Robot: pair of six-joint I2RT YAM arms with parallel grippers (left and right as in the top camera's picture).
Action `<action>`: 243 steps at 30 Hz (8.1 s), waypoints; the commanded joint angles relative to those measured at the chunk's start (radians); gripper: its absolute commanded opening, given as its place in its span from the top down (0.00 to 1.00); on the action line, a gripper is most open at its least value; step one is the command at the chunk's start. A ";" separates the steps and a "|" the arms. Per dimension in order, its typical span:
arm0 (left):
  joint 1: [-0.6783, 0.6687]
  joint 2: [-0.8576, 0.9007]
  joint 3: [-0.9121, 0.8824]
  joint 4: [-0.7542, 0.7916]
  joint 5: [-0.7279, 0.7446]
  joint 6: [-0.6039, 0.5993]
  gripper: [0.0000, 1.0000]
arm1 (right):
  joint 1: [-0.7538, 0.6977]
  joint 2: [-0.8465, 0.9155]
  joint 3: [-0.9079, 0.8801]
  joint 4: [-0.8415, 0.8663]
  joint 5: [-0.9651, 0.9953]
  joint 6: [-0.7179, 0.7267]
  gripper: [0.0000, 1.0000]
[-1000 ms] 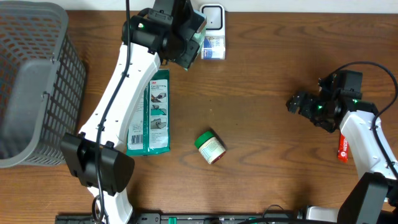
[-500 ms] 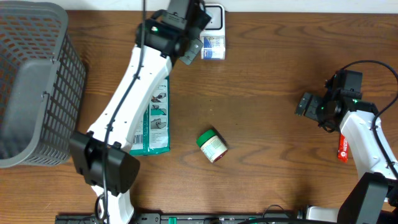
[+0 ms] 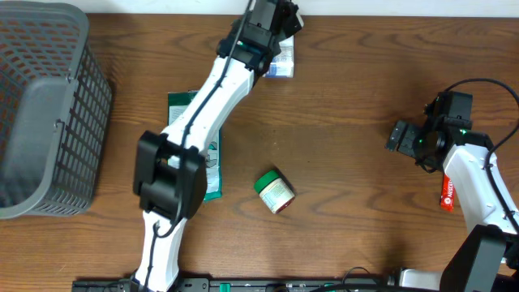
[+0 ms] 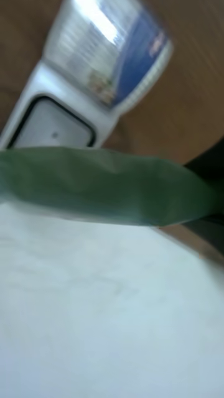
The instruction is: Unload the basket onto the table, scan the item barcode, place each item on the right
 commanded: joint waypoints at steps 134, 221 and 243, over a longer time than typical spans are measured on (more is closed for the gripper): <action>-0.009 0.201 -0.003 0.093 0.012 0.391 0.93 | -0.002 -0.011 -0.006 0.000 0.013 -0.013 0.01; -0.435 0.214 -0.003 0.344 0.929 -1.060 0.19 | -0.267 -0.382 0.445 -0.554 -0.309 -0.066 0.01; 0.019 -0.147 -0.003 -0.435 0.744 -1.014 0.19 | -0.131 -0.180 0.425 -0.577 -0.488 -0.065 0.01</action>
